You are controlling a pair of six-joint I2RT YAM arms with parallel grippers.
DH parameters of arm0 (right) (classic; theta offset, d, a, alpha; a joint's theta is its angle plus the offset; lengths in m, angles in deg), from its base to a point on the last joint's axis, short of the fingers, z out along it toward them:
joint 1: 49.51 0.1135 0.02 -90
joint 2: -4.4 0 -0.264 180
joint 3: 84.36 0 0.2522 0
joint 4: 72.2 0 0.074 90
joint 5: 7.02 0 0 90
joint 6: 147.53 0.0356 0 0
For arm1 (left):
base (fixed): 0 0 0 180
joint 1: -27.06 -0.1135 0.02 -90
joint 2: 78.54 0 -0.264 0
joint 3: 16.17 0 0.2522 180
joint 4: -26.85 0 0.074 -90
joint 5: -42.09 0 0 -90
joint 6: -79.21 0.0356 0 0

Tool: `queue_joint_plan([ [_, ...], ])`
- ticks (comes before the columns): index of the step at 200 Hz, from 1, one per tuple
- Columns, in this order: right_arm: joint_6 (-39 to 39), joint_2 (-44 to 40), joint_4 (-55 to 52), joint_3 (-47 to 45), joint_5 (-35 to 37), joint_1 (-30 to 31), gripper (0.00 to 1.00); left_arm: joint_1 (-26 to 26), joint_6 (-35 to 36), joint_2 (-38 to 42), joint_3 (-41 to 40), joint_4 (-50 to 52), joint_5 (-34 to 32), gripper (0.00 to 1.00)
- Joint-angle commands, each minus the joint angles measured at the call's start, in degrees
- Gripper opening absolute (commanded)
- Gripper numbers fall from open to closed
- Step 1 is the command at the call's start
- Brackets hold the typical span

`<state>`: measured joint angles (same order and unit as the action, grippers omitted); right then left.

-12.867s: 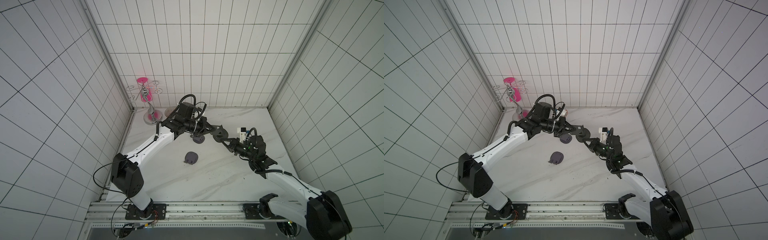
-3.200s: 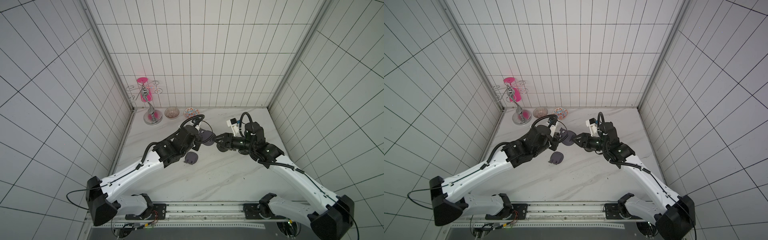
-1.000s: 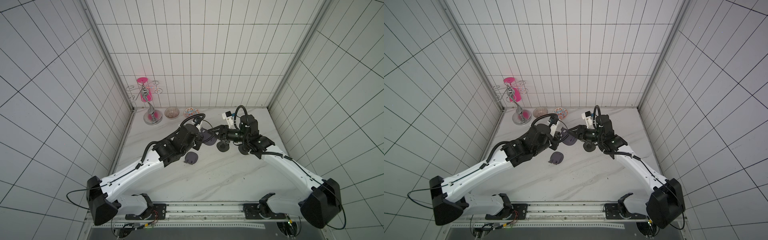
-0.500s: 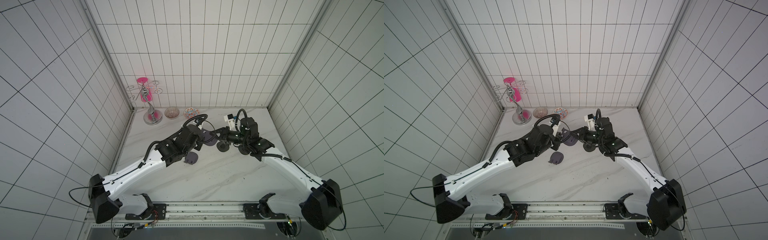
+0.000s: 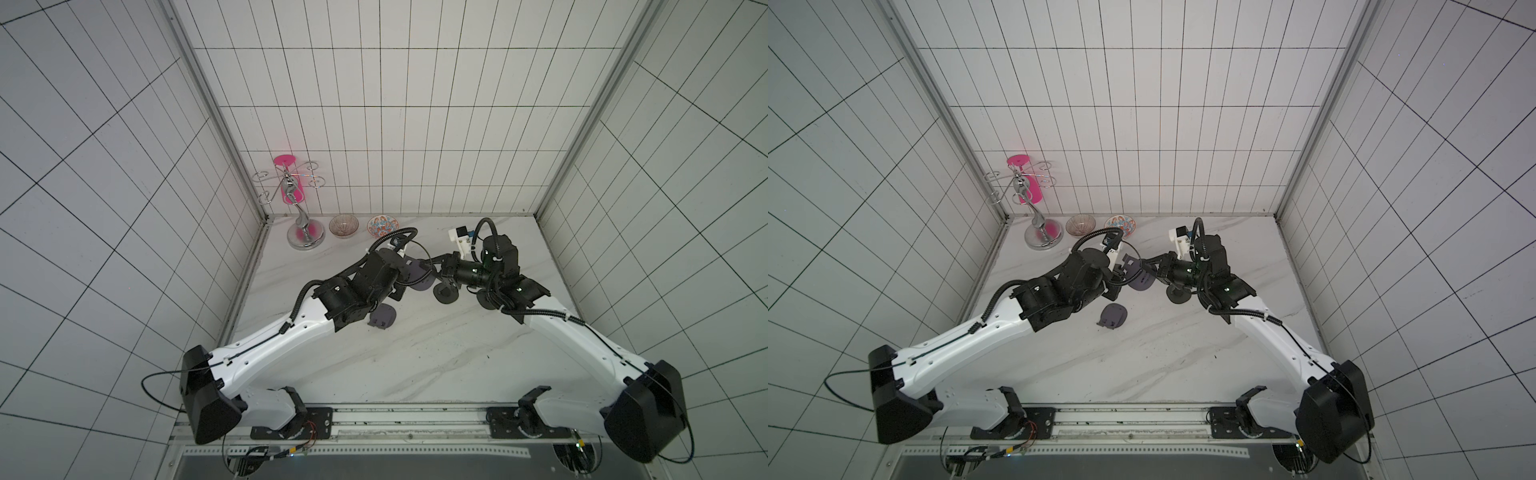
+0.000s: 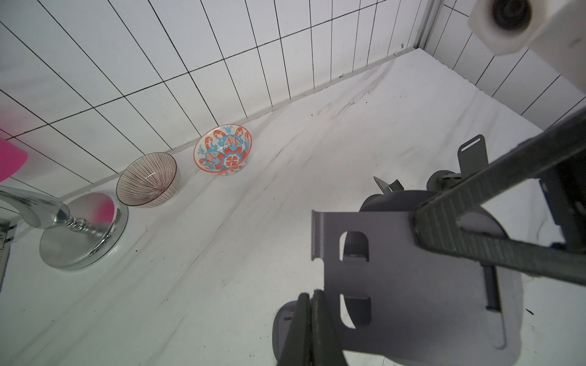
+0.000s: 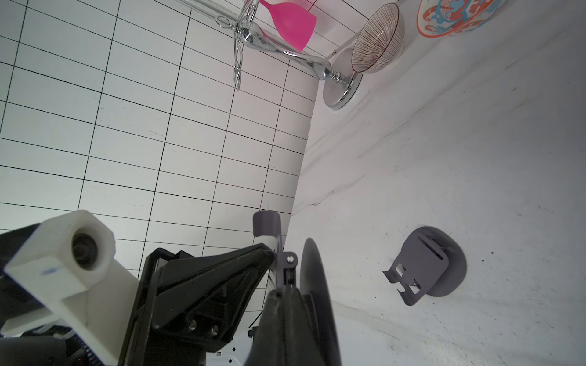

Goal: Open the phone stand

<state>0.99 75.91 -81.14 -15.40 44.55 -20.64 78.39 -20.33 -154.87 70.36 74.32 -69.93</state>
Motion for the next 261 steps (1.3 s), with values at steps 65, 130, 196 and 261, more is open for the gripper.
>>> queue_joint_plan([
  [65,8.0,-1.1,6.7,-6.5,-3.5,-3.1,0.00,-2.1,-6.5,4.9,3.9,-2.5,-2.0,0.62],
  [130,21.5,0.3,26.8,-7.9,-4.1,-6.1,0.00,-8.8,-35.4,24.3,-25.7,-25.2,25.3,0.49],
  [196,22.3,-1.6,29.7,-8.4,-0.5,-3.9,0.00,-8.3,-44.5,23.2,-31.6,-43.2,32.3,0.63],
  [261,25.6,-1.4,34.7,-9.0,1.8,-2.5,0.00,-8.4,-49.8,18.7,-34.1,-53.6,36.7,0.57],
])
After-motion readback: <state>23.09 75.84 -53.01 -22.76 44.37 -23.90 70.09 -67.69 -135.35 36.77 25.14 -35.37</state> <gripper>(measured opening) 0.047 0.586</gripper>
